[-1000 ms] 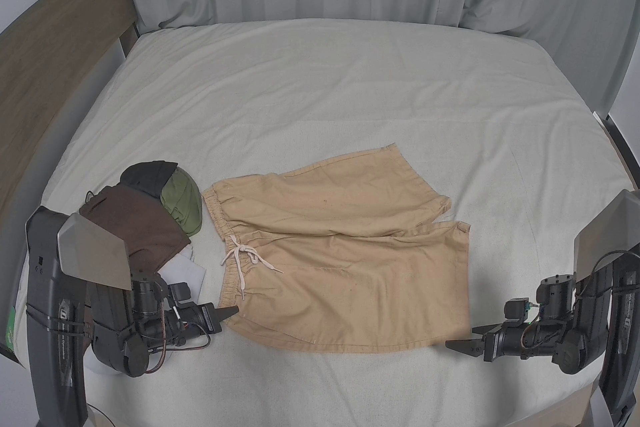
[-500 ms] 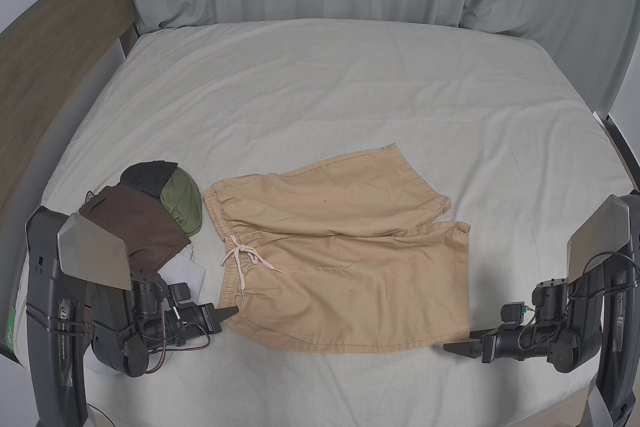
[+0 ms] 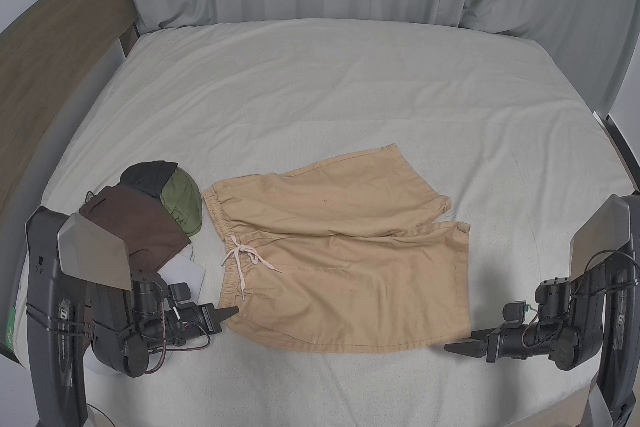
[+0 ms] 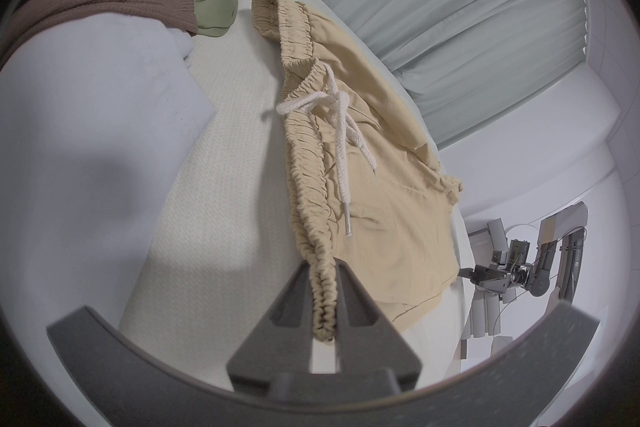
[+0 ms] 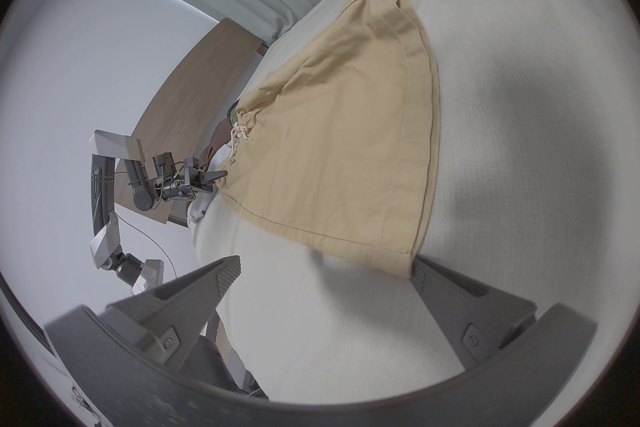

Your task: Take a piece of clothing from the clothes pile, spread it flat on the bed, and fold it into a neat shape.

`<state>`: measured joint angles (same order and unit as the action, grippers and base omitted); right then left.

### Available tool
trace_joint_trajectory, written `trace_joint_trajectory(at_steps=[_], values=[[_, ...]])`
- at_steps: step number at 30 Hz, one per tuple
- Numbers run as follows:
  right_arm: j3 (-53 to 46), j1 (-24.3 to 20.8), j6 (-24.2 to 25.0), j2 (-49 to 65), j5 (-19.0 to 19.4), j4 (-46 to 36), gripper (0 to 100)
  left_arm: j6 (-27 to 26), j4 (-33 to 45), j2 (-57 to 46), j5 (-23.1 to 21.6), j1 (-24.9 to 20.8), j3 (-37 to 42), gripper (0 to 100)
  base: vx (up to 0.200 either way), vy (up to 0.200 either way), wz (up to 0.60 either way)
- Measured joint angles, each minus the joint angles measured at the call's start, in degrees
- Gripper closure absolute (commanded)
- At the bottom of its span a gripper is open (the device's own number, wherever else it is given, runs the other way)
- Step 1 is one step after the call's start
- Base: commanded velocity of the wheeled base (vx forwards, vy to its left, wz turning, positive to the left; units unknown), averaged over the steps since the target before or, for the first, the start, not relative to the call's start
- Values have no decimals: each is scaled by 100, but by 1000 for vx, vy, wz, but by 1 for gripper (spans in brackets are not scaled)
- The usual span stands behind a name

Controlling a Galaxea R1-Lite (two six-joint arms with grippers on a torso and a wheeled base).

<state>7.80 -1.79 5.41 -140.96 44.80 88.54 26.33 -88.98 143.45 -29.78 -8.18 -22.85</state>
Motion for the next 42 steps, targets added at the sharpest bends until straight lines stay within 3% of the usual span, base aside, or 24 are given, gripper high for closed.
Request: trace_joint_trajectory(at_steps=[14,15,38,39,42], values=[[112,74,-13,124,27,4,0,0,0,0,0,0,0,100,0,0,0],[118,76,-13,124,27,2,100,0,0,0,0,0,0,100,0,0,0],[187,34,-17,89,-66,4,100,0,0,2,-7,2,17,100,0,0,0],[184,37,-22,88,-88,2,0,0,0,2,-10,2,17,100,0,0,0],[169,32,-22,80,-213,-2,0,0,0,2,-10,2,16,100,0,0,0]])
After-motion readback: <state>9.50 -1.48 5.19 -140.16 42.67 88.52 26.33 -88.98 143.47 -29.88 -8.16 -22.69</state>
